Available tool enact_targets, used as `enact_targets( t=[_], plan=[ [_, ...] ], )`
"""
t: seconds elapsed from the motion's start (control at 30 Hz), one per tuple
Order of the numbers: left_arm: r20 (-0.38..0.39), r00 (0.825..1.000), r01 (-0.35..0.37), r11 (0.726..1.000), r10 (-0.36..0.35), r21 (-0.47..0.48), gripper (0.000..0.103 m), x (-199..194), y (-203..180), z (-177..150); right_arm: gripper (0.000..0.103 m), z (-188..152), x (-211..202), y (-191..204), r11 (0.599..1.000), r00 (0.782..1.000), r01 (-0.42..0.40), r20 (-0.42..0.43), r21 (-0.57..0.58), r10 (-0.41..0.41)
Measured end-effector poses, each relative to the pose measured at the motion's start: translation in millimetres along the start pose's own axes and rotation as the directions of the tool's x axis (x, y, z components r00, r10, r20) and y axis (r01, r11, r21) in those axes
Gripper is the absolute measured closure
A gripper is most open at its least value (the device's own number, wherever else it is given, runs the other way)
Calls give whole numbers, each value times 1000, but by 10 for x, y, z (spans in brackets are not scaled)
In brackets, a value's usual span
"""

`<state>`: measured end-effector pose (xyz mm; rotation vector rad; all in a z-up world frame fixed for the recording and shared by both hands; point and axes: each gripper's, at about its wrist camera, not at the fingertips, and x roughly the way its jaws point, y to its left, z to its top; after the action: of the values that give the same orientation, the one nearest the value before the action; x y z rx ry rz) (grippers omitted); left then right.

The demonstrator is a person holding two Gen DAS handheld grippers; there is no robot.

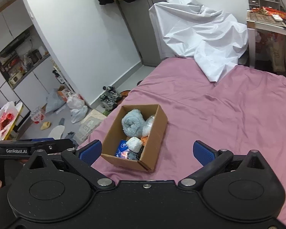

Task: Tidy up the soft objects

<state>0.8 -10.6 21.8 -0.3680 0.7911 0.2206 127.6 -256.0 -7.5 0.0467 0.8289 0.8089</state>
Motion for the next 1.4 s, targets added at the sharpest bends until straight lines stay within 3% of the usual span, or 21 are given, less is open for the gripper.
enact_targets(
  t=[0.23, 0.6, 1.4],
  plan=[
    [9, 999, 34, 998, -34, 54, 0, -63, -162, -25, 0, -49, -80, 77, 1000, 1000, 20, -22, -9, -20],
    [22, 999, -37, 990, 34, 134, 0, -78, -349, -86, 0, -87, -135, 62, 999, 999, 20, -37, 33, -19],
    [37, 997, -73, 994, 70, 80, 0, -27, -333, -80, 0, -54, -101, -10, 999, 997, 44, -59, 10, -43]
  ],
)
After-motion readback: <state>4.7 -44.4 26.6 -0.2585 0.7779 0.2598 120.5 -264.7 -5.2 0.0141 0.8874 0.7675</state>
